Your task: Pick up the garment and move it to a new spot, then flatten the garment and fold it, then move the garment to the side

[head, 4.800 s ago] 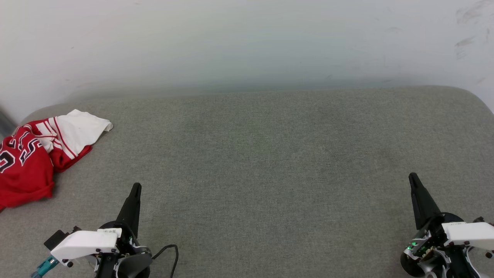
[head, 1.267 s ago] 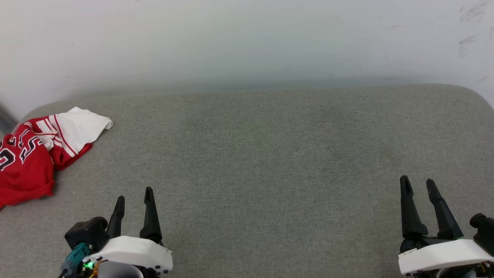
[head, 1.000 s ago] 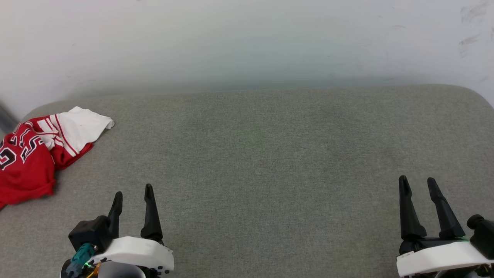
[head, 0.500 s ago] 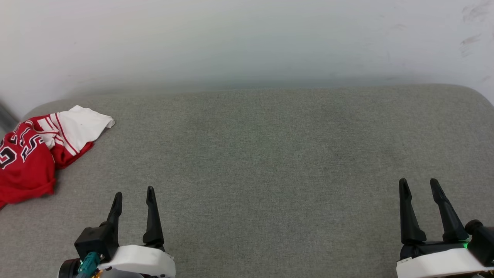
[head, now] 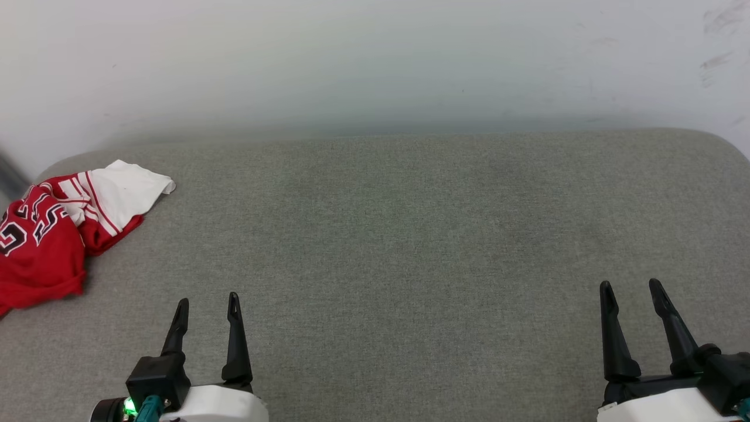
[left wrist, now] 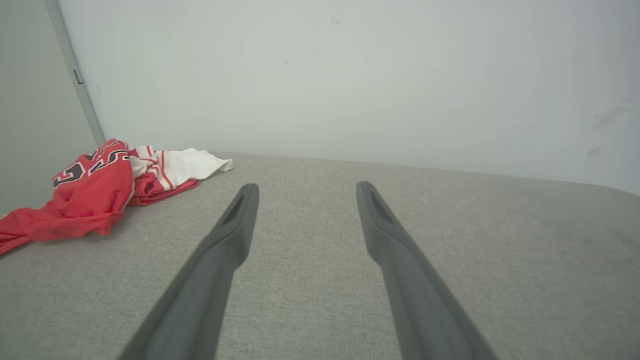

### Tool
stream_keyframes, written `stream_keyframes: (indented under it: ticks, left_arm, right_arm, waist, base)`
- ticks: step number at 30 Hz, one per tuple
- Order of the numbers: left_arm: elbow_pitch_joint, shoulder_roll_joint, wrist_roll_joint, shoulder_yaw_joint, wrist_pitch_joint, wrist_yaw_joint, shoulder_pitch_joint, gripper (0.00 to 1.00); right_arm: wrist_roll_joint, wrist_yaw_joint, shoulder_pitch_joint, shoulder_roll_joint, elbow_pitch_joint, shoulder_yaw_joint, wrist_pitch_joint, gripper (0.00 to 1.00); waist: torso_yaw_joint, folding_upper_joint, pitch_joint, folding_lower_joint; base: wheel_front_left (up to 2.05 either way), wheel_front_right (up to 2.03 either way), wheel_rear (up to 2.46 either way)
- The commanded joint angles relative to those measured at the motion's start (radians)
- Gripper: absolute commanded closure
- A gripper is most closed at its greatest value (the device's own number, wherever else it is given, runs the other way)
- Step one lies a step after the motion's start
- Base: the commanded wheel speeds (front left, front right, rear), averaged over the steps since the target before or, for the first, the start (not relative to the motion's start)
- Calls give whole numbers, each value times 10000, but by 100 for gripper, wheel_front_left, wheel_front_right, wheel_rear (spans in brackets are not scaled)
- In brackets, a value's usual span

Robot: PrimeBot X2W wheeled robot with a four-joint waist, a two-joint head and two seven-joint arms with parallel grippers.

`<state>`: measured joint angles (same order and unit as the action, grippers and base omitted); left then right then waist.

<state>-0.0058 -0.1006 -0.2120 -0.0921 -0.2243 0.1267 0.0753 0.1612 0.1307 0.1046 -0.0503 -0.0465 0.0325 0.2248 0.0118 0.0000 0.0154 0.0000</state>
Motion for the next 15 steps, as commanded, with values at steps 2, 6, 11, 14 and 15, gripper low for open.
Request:
stream_keyframes:
  ticks: [2, 6, 11, 14, 15]
  left_arm:
    - [6, 56, 336, 80, -112, -96, 83, 0]
    - [60, 158, 652, 188, -191, -241, 169, 0]
    - [117, 287, 969, 333, -271, -393, 237, 0]
    - [145, 332, 1166, 426, -335, -503, 300, 0]
    - [154, 341, 1247, 452, -358, -533, 320, 0]
  right_arm:
    - [-279, -1, 154, 1, -48, -34, 100, 0]
    - [-432, -1, 243, 1, -19, -48, 170, 0]
    - [-646, -1, 273, 3, -27, -49, 262, 0]
    - [-749, -1, 334, 3, -42, -53, 325, 0]
    - [-759, -1, 352, 3, -38, -60, 346, 0]
  waist:
    - [2, 0, -4, 0]
    - [10, 0, 0, 0]
    - [17, 0, 14, 0]
    - [20, 0, 21, 0]
    - [22, 0, 21, 0]
  base:
    - [0, 0, 0]
    - [0, 0, 0]
    - [0, 0, 0]
    - [0, 0, 0]
    - [0, 0, 0]
